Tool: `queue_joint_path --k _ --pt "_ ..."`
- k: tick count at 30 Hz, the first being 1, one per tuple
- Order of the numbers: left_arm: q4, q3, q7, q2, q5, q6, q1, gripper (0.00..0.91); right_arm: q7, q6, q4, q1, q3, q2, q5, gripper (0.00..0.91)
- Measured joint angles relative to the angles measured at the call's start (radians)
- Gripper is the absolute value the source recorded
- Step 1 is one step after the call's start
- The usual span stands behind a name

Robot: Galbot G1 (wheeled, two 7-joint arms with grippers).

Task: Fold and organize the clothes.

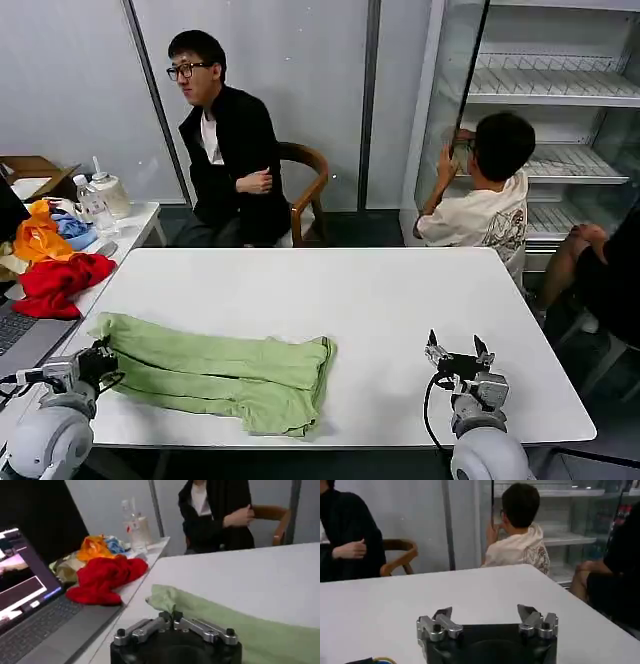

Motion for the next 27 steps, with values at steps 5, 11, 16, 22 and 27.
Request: queue_joint_path --k 5,11,16,22,27 --pt "-0.081 0.023 -0.01 -0.02 -0.015 0.022 0.002 0.01 0.0 0.0 -0.003 -0.003 -0.001 0.005 -0.007 0.907" --pt "-0.178 0.059 -0.014 -0.052 -0.032 0.041 0.004 0.01 0.0 0.002 -0.003 -0.01 0.0 0.008 -0.014 0.907" --pt "-0.246 0.087 -0.018 -0.08 -0.046 0.05 0.014 0.01 0.001 0.001 -0.002 -0.01 0.0 0.015 -0.021 0.907" --pt "-0.296 0.123 -0.018 -0.114 -0.053 0.055 0.025 0.01 0.003 -0.002 0.005 -0.011 -0.001 0.019 -0.027 0.907" --pt "-0.31 0.165 -0.017 -0.151 -0.05 0.056 0.02 0.01 0.003 -0.002 0.009 -0.019 0.005 0.018 -0.028 0.907"
